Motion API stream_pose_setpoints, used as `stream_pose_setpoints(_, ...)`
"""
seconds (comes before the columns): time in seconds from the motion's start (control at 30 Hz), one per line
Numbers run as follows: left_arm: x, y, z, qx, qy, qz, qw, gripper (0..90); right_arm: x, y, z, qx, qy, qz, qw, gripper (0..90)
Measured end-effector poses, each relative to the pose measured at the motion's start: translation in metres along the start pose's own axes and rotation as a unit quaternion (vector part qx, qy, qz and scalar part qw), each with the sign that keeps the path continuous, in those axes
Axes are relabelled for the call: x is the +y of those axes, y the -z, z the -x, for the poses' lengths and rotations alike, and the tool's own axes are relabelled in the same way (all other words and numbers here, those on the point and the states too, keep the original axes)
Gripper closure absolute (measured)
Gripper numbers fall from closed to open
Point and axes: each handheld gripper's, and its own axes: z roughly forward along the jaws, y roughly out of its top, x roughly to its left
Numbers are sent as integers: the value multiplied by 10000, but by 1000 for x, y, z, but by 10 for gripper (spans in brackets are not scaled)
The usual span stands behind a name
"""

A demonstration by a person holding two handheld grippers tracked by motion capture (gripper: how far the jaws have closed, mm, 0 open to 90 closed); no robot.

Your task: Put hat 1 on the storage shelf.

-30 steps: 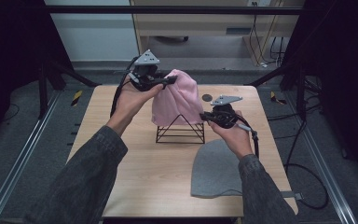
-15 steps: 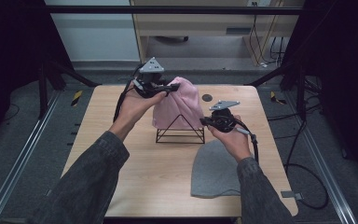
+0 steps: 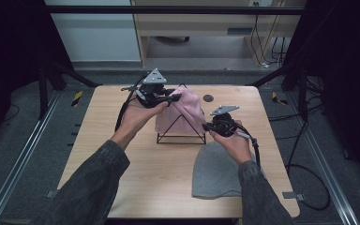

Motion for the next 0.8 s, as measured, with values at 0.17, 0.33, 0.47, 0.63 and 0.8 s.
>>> stream_pose_setpoints(0.17, -1, -6, 8, 69, -84, -73, 9999, 713, -5, 0, 0, -16, -65, -70, 10000, 744)
stream_pose_setpoints(0.33, -1, -10, 10, 108, -116, -91, 9998, 712, -9, 10, 3, -91, -188, -13, 9998, 614)
stream_pose_setpoints(0.47, -5, -16, 12, 91, -102, -160, 9998, 710, -18, 26, 9, -320, -221, -22, 9992, 473)
stream_pose_setpoints(0.63, -10, -17, 15, 119, -147, -237, 9995, 706, -28, 41, 20, -529, -335, -92, 9980, 430)
stream_pose_setpoints(0.8, -24, -17, 13, 143, -79, -322, 9993, 700, -38, 50, 29, -650, -473, -156, 9966, 405)
